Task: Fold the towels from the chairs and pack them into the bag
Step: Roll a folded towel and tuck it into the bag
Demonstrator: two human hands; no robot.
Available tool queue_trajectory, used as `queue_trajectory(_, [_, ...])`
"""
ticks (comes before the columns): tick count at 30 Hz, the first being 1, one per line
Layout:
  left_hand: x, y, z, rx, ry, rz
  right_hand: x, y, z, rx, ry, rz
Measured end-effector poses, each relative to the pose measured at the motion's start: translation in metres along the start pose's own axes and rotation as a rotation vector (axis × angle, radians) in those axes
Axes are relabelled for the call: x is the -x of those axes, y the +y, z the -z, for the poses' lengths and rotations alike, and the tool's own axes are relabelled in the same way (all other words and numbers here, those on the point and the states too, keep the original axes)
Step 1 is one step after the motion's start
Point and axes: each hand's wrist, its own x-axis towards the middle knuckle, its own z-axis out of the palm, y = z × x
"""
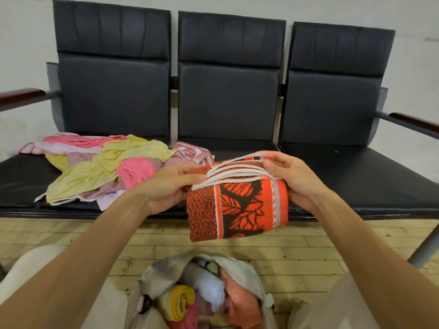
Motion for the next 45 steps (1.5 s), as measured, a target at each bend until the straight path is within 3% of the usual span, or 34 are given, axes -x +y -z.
queue_trajectory(4, [0.001, 0.004, 0.003, 0.043, 0.055, 0.044, 0.003, -0.003, 0.002, -0.009, -0.103, 0.051])
queue_trajectory(8, [0.002, 0.002, 0.0, 0.148, 0.086, 0.122, 0.0, 0.0, 0.002, -0.064, -0.089, 0.106])
queue_trajectory(18, [0.002, -0.007, -0.007, 0.115, -0.11, 0.086, -0.002, 0.0, 0.015, -0.026, -0.105, 0.122])
queue_trajectory(24, [0.002, -0.002, -0.001, -0.092, -0.122, -0.062, -0.003, 0.002, 0.031, 0.177, -0.249, 0.011])
queue_trajectory(29, [0.008, -0.006, -0.007, -0.502, -0.251, -0.235, -0.005, 0.004, 0.01, 0.516, -0.191, 0.11])
queue_trajectory(31, [0.007, -0.009, -0.011, -0.576, -0.258, -0.264, -0.006, 0.004, -0.003, 0.616, -0.291, 0.151])
queue_trajectory(36, [0.005, -0.007, -0.011, -0.519, -0.225, -0.249, -0.012, 0.015, -0.02, 0.82, -0.541, -0.083])
queue_trajectory(42, [0.002, -0.008, -0.005, -0.307, -0.125, -0.196, -0.014, 0.012, -0.009, 0.78, -0.461, -0.004])
queue_trajectory(45, [-0.002, -0.01, -0.006, -0.213, -0.093, -0.178, -0.013, 0.009, -0.007, 0.893, -0.389, 0.126])
